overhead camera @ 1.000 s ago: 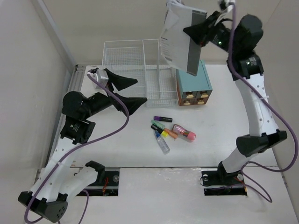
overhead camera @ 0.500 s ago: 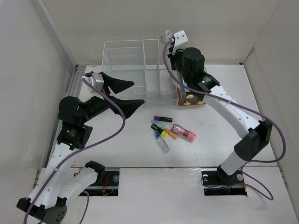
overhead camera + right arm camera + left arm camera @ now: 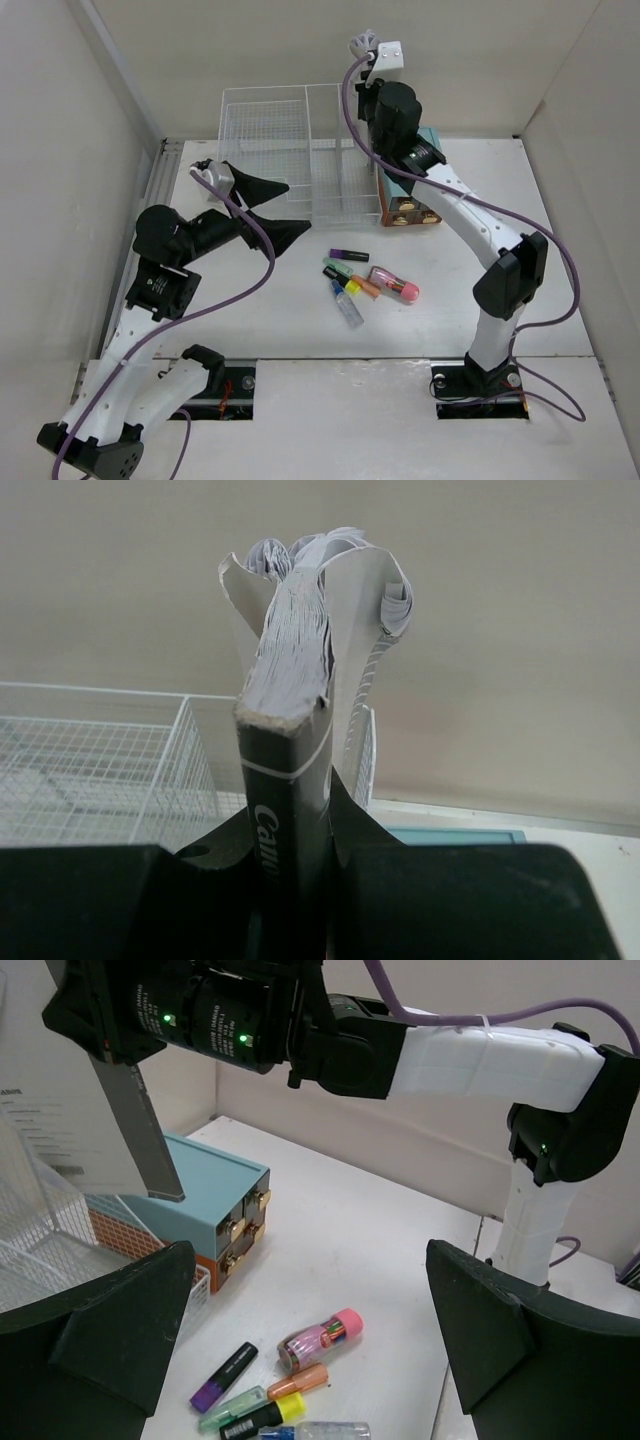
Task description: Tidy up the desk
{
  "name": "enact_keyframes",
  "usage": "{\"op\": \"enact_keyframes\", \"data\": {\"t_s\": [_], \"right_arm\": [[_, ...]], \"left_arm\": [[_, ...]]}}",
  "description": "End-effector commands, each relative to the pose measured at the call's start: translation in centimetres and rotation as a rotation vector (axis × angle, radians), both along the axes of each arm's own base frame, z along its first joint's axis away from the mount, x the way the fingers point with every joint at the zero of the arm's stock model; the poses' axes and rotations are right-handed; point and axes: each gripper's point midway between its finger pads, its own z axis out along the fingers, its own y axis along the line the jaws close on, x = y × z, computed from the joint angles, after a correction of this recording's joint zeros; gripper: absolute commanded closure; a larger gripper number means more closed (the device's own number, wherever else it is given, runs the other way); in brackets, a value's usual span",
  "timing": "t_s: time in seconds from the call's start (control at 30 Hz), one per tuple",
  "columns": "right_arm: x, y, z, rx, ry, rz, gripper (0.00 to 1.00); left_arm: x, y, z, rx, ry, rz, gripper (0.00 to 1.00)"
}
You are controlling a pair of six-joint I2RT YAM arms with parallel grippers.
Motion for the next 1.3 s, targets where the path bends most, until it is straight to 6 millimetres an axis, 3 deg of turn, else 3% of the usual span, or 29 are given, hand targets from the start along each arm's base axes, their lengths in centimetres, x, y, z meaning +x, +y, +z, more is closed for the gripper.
{"op": "enact_keyframes", "data": {"t_s": [0.0,0.23,0.4,0.43,0.67,0.7,1.0,1.13,1.27], "right_arm": [[-0.5,-0.6,8.1,0.174,-0.219,0.000,1.00],[1.3,1.0,8.1,0.165,-0.238,0.052,1.00],[3.6,0.7,6.9,0.150,-0.251,0.038,1.00],[3.7,-0.1,7.8,0.163,-0.276,0.028,1.00],[5.8,-1.0,5.9,0.143,-0.293,0.018,1.00],[6.3,-0.8,4.5,0.134,-0.276,0.018,1.00],[8.4,-0.3,0.1,0.164,-0.252,0.043,1.00],[9.0,-0.6,-0.5,0.173,-0.250,0.008,1.00],[9.1,0.3,-1.6,0.177,-0.237,0.000,1.00]], "left_arm": [[-0.9,0.2,0.6,0.006,-0.069,-0.018,0.00],[-0.4,-0.1,-0.1,0.028,-0.040,-0.026,0.00],[-0.6,-0.2,-0.3,0.034,-0.033,-0.037,0.00],[-0.6,-0.2,-0.3,0.038,-0.043,-0.034,0.00],[-0.7,-0.2,-0.9,0.063,-0.023,-0.041,0.00],[-0.7,-0.2,-0.9,0.063,-0.023,-0.041,0.00],[-0.3,-0.5,-1.8,0.078,-0.007,-0.049,0.00],[0.0,-0.6,-2.5,0.099,0.005,-0.057,0.00],[0.0,-0.8,-2.4,0.101,0.004,-0.067,0.00]]}}
